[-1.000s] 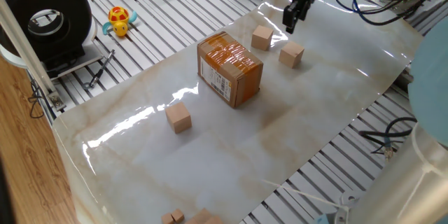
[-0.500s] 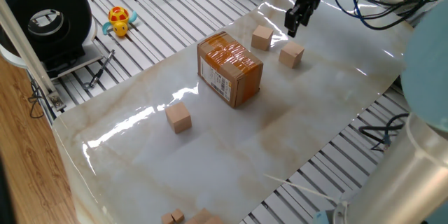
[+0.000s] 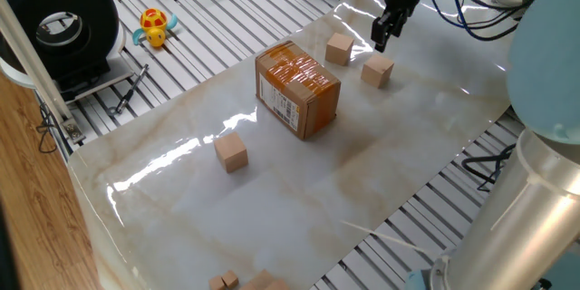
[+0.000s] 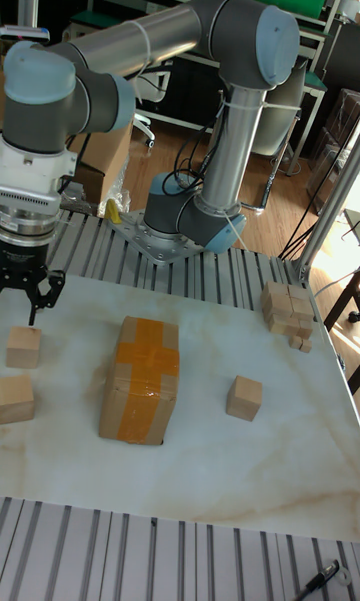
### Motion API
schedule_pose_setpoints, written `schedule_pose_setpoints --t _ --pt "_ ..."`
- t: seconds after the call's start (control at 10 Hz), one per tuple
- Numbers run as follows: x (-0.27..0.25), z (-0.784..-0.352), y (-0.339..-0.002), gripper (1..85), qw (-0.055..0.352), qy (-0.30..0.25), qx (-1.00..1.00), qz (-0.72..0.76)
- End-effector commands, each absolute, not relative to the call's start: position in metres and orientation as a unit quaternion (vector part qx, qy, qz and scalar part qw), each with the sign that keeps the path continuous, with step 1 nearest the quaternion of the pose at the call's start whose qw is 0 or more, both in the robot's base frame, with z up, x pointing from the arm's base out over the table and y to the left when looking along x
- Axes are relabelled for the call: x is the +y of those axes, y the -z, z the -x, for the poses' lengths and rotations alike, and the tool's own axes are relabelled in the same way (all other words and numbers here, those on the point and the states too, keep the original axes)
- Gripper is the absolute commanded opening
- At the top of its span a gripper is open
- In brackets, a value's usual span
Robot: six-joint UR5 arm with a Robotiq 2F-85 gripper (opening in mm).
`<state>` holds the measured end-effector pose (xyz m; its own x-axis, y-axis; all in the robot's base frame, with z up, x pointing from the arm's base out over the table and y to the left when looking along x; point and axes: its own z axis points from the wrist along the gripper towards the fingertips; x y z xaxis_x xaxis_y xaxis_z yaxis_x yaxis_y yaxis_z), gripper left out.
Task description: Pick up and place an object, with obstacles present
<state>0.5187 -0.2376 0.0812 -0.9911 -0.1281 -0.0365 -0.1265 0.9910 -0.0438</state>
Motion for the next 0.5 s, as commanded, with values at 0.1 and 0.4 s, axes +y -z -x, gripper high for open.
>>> schedule_pose_setpoints --t 0.1,0.4 --pt "-0.2119 -0.5219 -0.0611 57.3 0.030 0.002 0.999 0.041" --pt "-0.2121 -0.5193 -0.0583 57.3 0.029 0.000 0.998 0.057"
